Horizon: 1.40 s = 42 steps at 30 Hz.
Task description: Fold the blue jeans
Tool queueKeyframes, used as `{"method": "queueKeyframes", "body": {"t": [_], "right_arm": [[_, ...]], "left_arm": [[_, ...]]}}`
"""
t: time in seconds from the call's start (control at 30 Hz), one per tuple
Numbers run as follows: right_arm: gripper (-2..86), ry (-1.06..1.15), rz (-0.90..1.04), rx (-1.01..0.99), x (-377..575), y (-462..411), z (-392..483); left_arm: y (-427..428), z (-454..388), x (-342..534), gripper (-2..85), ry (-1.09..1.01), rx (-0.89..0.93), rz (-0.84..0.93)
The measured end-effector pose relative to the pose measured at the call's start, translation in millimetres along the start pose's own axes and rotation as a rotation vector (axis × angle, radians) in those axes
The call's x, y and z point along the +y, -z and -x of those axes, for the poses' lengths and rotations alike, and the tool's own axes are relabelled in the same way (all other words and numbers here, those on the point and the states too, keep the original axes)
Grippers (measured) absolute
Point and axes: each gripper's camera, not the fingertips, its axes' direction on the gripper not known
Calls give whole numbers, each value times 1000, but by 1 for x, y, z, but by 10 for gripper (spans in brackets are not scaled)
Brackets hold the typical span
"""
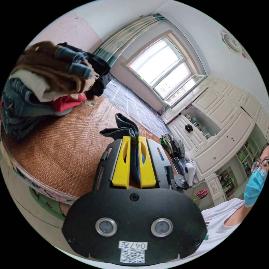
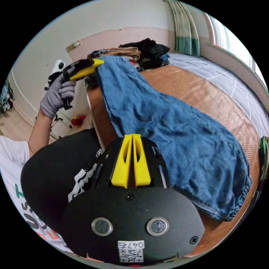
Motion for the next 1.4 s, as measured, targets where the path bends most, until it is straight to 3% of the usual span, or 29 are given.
{"method": "queueKeyframes", "body": {"t": [0.07,0.2,0.37,0.5,0.57,0.63,0.67,0.73,0.83,0.97,1.1,1.2,1.27,1.4], "right_arm": [[-12,-35,-126,12,23,0,3],[-12,-107,-192,-49,42,8,-5],[-12,-144,-227,-127,69,37,-13],[-12,-256,-342,-102,118,76,-24],[-12,-351,-389,-57,156,98,-35],[-12,-418,-418,-39,182,110,-43],[-11,-454,-427,-42,195,116,-49],[-7,-501,-456,-37,213,127,-56],[-3,-541,-523,38,230,154,-61],[-3,-506,-593,142,212,190,-69],[-3,-366,-500,161,150,194,-86],[-9,-262,-295,185,96,169,-109],[-10,-272,-162,289,78,151,-134],[-7,-349,-115,321,89,138,-171]], "left_arm": [[-39,-74,-3,47,-80,14,5],[-120,-195,-5,47,-198,69,51],[-319,-354,21,47,-300,131,224],[-495,-386,75,48,-262,152,425],[-597,-397,121,51,-302,174,648],[-650,-389,150,62,-292,175,765],[-670,-381,159,109,-273,197,815],[-666,-377,154,150,-252,303,780],[-600,-370,113,162,-281,386,552],[-527,-306,96,129,-243,98,301],[-542,-247,104,121,-110,137,315],[-554,-227,113,113,-112,85,323],[-571,-209,127,98,-127,92,374],[-625,-191,151,86,-134,188,555]]}}
